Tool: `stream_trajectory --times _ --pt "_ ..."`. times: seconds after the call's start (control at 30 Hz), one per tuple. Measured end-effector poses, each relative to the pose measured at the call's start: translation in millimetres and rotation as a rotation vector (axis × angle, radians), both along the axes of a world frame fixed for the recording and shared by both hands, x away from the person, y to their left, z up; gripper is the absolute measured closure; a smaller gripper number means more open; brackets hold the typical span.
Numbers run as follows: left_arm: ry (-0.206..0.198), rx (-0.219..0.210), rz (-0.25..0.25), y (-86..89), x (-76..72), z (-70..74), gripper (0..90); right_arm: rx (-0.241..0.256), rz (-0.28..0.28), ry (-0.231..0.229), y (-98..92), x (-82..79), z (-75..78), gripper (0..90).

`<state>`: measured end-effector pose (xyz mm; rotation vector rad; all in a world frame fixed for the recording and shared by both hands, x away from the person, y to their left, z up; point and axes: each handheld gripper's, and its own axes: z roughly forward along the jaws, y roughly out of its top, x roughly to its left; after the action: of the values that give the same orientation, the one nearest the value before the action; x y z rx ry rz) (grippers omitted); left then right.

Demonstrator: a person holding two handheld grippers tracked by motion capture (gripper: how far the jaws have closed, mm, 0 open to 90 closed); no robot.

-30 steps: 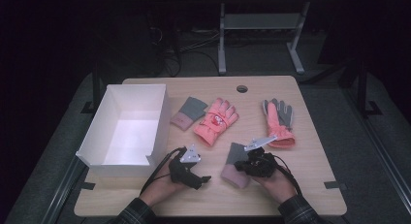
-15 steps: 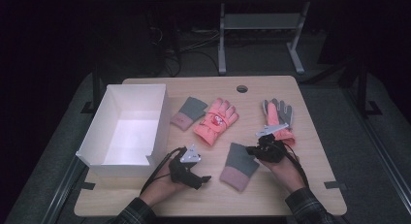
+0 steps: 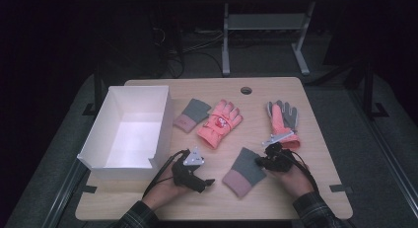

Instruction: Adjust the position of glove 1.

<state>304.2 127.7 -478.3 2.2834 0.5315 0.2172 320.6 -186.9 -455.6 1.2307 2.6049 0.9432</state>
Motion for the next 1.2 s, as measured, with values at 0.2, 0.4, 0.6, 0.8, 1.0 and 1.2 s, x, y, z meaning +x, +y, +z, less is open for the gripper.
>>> stream_trajectory --times 0.2,0.4,0.6,0.8,1.0,1.2 --pt "-0.001 0.000 -0.001 -0.1 0.2 -0.1 11.3 0.014 0.005 -0.012 -8.9 -12.7 2.8 80.7" --pt "0.000 -0.005 0.003 -0.5 0.2 -0.3 11.3 0.050 -0.028 -0.047 -22.2 -18.3 6.1 57.3" --pt "0.004 -0.007 0.006 -0.6 -0.2 -0.4 11.3 0.058 -0.077 -0.108 -54.7 -31.0 4.6 42.2" --pt "0.004 -0.007 0.006 -0.6 -0.2 -0.4 11.3 0.030 -0.133 -0.148 -76.3 -38.4 -3.1 23.9" --pt "0.004 -0.003 0.008 -0.3 -0.5 -0.2 11.3 -0.008 -0.155 -0.176 -86.6 -39.0 -10.4 14.8" --pt "0.005 -0.009 0.013 -0.9 -0.8 -0.4 11.3 -0.029 -0.173 -0.203 -92.6 -39.6 -17.0 11.6"
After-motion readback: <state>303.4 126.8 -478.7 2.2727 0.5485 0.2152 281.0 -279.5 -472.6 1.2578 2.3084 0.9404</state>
